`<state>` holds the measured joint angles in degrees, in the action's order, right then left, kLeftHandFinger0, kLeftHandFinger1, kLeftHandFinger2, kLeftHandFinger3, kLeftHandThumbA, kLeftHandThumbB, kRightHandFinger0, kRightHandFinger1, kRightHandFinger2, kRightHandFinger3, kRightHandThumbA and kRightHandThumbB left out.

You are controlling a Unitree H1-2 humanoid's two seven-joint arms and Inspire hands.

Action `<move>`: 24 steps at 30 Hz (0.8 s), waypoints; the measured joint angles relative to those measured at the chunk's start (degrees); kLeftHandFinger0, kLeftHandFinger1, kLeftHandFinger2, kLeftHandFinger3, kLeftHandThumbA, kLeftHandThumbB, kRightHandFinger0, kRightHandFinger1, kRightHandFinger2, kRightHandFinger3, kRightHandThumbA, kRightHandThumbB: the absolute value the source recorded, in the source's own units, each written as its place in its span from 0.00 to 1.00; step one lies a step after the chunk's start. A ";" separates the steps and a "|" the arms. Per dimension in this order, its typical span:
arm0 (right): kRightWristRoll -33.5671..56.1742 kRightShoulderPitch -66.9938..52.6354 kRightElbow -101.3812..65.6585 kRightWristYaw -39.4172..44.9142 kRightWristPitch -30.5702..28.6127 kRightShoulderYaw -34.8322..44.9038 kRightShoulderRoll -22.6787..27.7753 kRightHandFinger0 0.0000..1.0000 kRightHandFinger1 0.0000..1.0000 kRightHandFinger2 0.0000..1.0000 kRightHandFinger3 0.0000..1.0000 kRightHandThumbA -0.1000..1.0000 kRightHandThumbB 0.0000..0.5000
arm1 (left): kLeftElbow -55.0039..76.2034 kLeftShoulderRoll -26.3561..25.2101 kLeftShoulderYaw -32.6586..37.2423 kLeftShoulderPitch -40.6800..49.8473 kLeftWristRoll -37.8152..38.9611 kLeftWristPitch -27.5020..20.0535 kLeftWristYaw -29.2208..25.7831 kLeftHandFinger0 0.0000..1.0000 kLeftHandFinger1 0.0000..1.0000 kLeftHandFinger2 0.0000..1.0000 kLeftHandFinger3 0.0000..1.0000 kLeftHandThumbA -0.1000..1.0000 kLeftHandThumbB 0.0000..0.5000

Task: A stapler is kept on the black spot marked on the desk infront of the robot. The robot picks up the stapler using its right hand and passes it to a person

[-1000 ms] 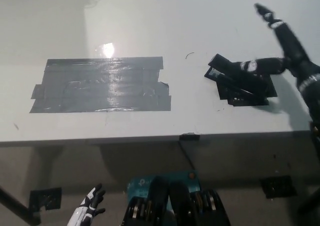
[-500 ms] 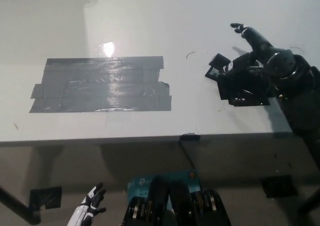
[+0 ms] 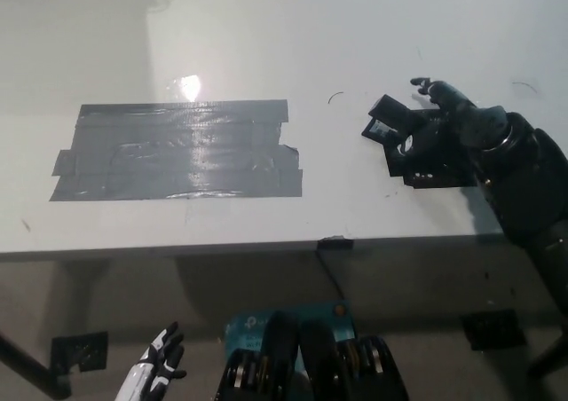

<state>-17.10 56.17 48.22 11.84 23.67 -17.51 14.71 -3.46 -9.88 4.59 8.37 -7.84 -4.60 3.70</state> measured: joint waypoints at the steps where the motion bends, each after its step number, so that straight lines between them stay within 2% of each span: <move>1: -0.36 0.10 0.66 -0.08 -0.55 -0.50 0.03 1.00 1.00 1.00 1.00 1.00 0.59 | -0.03 0.00 -0.20 0.01 -0.01 -0.09 -0.06 0.81 1.00 1.00 0.99 0.95 0.96; 7: -1.79 1.54 3.55 -0.20 -1.85 -2.44 0.21 1.00 1.00 1.00 1.00 1.00 0.65 | -0.12 0.09 -0.67 0.01 0.04 -0.55 -0.18 0.78 0.99 1.00 0.98 0.94 0.97; 10: -2.30 1.82 4.00 -0.25 -2.61 -2.71 0.31 1.00 1.00 1.00 1.00 1.00 0.62 | -0.19 0.09 -0.87 -0.07 0.06 -0.60 -0.18 0.77 0.99 1.00 0.98 0.94 0.96; 16: -2.42 1.79 3.82 -0.24 -3.01 -2.78 0.25 1.00 1.00 1.00 1.00 1.00 0.64 | -0.20 0.12 -0.89 -0.32 0.05 -0.72 -0.18 0.73 0.94 0.99 0.97 0.94 0.95; 19: -2.42 1.52 2.77 -0.23 -3.02 -2.74 0.13 1.00 1.00 1.00 1.00 1.00 0.66 | -0.25 0.12 -0.94 -0.38 0.11 -1.06 -0.17 0.72 0.94 0.99 0.98 0.97 0.93; 20: -2.42 1.52 2.77 -0.23 -3.02 -2.74 0.13 1.00 1.00 1.00 1.00 1.00 0.63 | -0.25 0.12 -0.94 -0.38 0.11 -1.06 -0.17 0.70 0.92 0.98 0.96 1.00 0.90; 24: -2.52 0.73 -0.21 -0.23 -3.03 -2.88 -0.28 1.00 1.00 1.00 1.00 1.00 0.62 | -0.25 0.14 -1.30 -0.41 0.48 -1.56 -0.15 0.68 0.90 0.98 0.96 1.00 0.93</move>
<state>-19.61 56.90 48.01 11.62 20.64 -20.39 14.43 -3.70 -9.75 3.28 7.96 -7.36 -6.16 3.54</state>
